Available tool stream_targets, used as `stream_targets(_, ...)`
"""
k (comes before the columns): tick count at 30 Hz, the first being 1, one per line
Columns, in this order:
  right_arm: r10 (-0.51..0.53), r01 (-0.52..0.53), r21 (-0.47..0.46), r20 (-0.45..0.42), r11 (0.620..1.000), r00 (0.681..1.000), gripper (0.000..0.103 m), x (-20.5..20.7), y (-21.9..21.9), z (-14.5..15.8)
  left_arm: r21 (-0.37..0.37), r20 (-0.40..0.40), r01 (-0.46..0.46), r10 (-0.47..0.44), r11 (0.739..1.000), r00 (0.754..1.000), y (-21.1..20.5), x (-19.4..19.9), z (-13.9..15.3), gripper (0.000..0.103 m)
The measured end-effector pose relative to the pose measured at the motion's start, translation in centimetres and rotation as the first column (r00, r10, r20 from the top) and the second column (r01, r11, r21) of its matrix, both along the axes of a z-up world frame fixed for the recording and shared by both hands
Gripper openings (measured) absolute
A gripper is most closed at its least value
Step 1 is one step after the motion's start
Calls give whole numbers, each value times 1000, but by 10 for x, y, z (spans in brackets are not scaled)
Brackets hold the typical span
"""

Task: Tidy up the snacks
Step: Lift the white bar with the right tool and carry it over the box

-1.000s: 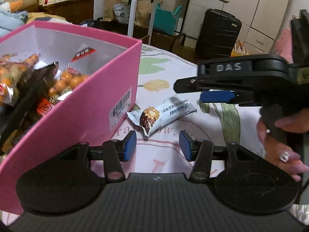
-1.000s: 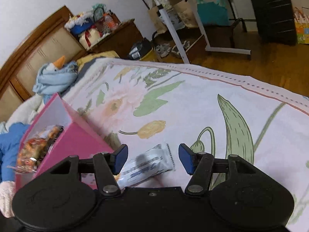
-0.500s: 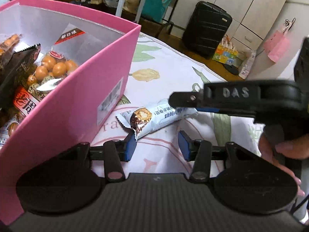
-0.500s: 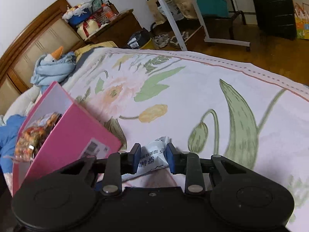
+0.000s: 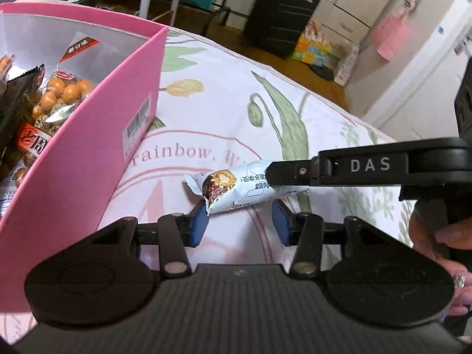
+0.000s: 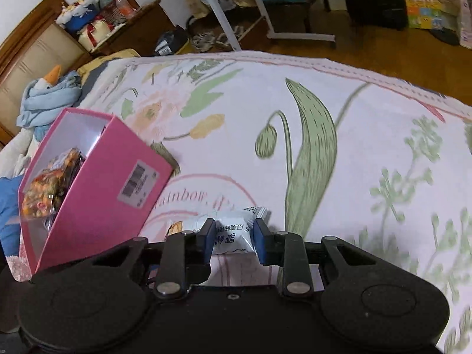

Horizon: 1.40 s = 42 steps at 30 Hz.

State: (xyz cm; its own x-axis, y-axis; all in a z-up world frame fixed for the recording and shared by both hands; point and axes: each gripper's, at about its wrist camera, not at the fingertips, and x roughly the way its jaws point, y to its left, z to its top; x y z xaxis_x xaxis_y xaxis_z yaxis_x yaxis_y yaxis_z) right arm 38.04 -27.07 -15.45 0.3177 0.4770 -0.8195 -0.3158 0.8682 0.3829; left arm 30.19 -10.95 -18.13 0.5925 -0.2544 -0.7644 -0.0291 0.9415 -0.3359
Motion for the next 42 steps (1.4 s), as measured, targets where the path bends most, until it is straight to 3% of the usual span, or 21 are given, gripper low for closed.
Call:
stream_targets(12, 2, -4, -95, -17, 995, 1000, 31, -62, 11, 31, 50, 1, 97, -97, 994, 995, 2, -45, 30, 46)
stream_targets(17, 11, -8, -124, 26, 992, 1000, 30, -90, 14, 57, 95, 62, 122, -129, 988, 990, -1, -71, 53, 46)
stream_targets(27, 46, -29, -170, 97, 985, 994, 29, -142, 36, 111, 91, 118, 190, -200, 978, 973, 20, -125, 101, 46)
stream_targets(36, 90, -60, -159, 190, 985, 978, 29, -171, 74, 156, 112, 172, 208, -225, 972, 959, 58, -160, 145, 46)
stream_targets(42, 112, -94, -89, 227, 992, 967, 29, -163, 109, 166, 146, 209, 187, -215, 972, 954, 98, -164, 164, 46)
